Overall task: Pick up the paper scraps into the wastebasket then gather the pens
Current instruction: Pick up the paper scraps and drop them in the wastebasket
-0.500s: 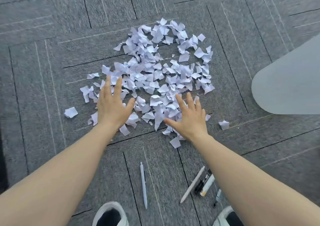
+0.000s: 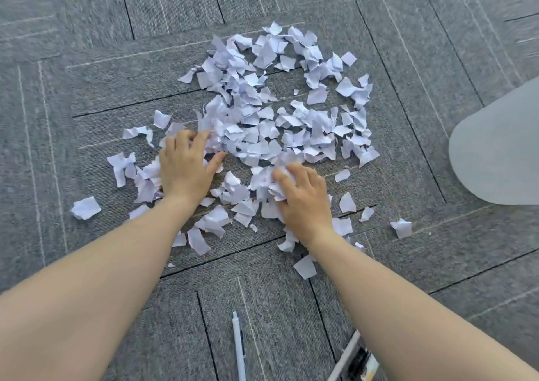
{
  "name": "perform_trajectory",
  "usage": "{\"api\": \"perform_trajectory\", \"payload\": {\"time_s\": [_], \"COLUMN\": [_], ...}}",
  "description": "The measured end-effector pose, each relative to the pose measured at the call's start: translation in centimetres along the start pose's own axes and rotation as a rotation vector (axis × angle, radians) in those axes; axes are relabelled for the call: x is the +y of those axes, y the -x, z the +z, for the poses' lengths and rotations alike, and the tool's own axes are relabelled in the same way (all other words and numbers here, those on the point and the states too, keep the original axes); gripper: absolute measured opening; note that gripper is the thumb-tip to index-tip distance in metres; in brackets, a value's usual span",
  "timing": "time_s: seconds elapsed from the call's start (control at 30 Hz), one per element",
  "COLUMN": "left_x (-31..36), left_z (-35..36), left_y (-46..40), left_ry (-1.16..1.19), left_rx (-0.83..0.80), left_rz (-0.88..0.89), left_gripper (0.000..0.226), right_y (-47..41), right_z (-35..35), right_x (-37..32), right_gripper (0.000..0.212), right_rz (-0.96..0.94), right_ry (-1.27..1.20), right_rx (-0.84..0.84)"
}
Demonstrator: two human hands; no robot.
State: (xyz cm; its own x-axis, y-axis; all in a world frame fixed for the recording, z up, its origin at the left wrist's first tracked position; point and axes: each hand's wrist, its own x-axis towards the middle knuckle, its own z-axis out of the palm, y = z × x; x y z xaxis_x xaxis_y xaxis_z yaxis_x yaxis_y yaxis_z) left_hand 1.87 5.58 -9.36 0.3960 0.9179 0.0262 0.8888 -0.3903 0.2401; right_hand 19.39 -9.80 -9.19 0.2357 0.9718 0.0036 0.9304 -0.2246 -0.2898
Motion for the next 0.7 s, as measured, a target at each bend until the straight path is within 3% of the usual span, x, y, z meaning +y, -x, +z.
{"api": "perform_trajectory", "payload": {"time_s": [0.07, 0.17, 0.3, 0.37, 0.5, 0.7], "left_x": [0.4, 0.7, 2.3, 4.9, 13.6, 32.1], "left_z": [0.1, -0.2, -1.6, -3.6, -9.9, -20.5], "left_y": [-0.4, -0.8, -0.3, -0.6, -3.2, -6.9], "left_ry": [0.012, -0.012, 0.068, 0.184, 0.439, 0.775], "left_rx": [0.017, -0.003, -0.109, -0.137, -0.113, -0.048], "left_rz": [0.019, 0.077, 0.161, 0.175, 0.235, 0.401], "left_gripper": [0.042, 0.025, 0.023, 0.023, 0.027, 0.026], "right_y": [-1.1, -2.5, -3.3, -4.0, -5.4, -5.1], "right_z": [-0.3, -1.2, -4.7, -8.3, -17.7, -33.4], "right_x": [0.2, 0.3, 0.7, 1.0, 2.7, 9.6], "right_gripper": [0.034, 0.029, 0.034, 0.032, 0.026, 0.02], "right_rz": [-0.038, -0.038, -0.047, -0.017, 0.036, 0.235], "right_ry": [0.01, 0.018, 0.008, -0.026, -0.07, -0.205], "right_rx": [-0.012, -0.171, -0.275, -0.25, -0.028, 0.507]}}
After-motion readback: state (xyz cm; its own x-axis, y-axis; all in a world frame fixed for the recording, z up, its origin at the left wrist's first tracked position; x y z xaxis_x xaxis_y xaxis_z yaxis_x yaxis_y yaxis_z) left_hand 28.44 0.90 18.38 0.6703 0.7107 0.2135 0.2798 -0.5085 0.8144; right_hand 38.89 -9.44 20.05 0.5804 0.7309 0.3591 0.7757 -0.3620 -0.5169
